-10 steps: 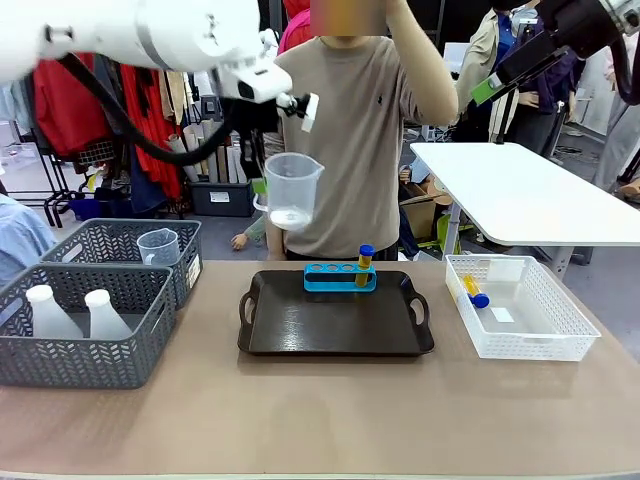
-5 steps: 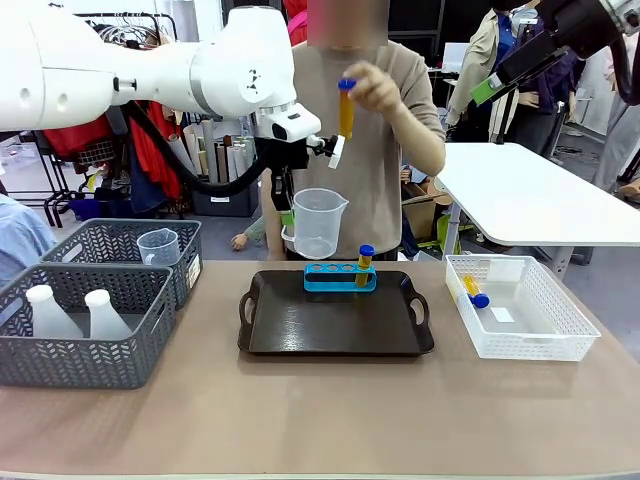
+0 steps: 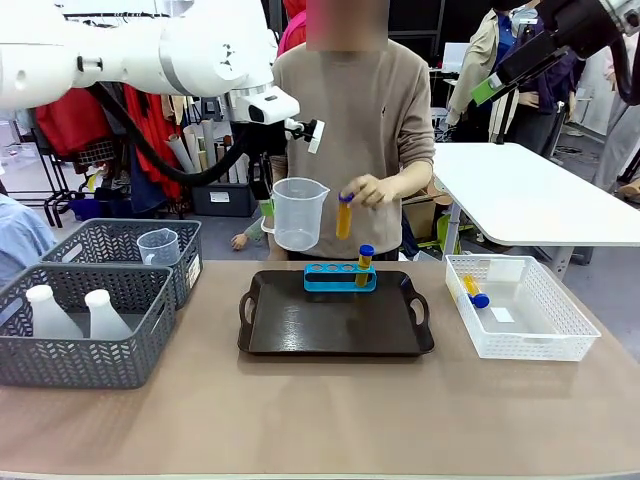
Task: Prepare the laboratory tools.
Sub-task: Pick up one Large Measuring Cup and place it on the Handle tray.
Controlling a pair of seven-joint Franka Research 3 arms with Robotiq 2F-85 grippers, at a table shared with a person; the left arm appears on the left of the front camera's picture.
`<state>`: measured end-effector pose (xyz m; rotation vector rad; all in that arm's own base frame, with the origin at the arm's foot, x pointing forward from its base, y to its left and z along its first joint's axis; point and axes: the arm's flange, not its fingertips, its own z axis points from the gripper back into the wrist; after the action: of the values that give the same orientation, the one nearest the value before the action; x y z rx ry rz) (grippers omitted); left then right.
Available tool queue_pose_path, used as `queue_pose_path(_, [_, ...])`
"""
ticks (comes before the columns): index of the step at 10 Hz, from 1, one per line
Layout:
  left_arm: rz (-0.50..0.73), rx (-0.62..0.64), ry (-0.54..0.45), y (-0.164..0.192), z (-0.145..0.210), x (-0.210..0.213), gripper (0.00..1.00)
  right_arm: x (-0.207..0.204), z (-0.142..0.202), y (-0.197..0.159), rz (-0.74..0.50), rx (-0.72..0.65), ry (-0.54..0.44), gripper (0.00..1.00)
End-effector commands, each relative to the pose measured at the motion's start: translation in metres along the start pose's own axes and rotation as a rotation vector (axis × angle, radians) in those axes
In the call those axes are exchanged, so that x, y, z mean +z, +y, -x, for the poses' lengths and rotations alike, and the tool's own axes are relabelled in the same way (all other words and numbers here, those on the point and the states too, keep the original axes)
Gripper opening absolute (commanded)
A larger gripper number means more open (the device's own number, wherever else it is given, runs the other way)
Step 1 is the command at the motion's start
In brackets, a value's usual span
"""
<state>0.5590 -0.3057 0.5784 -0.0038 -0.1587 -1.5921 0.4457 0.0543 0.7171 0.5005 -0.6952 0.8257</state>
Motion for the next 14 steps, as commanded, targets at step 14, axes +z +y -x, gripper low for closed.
queue_pose_path(14, [0.065, -0.149, 0.001, 0.038, -0.133, -0.096, 0.0, 0.0, -0.001, 0.001, -0.005, 0.004, -0.009, 1.0])
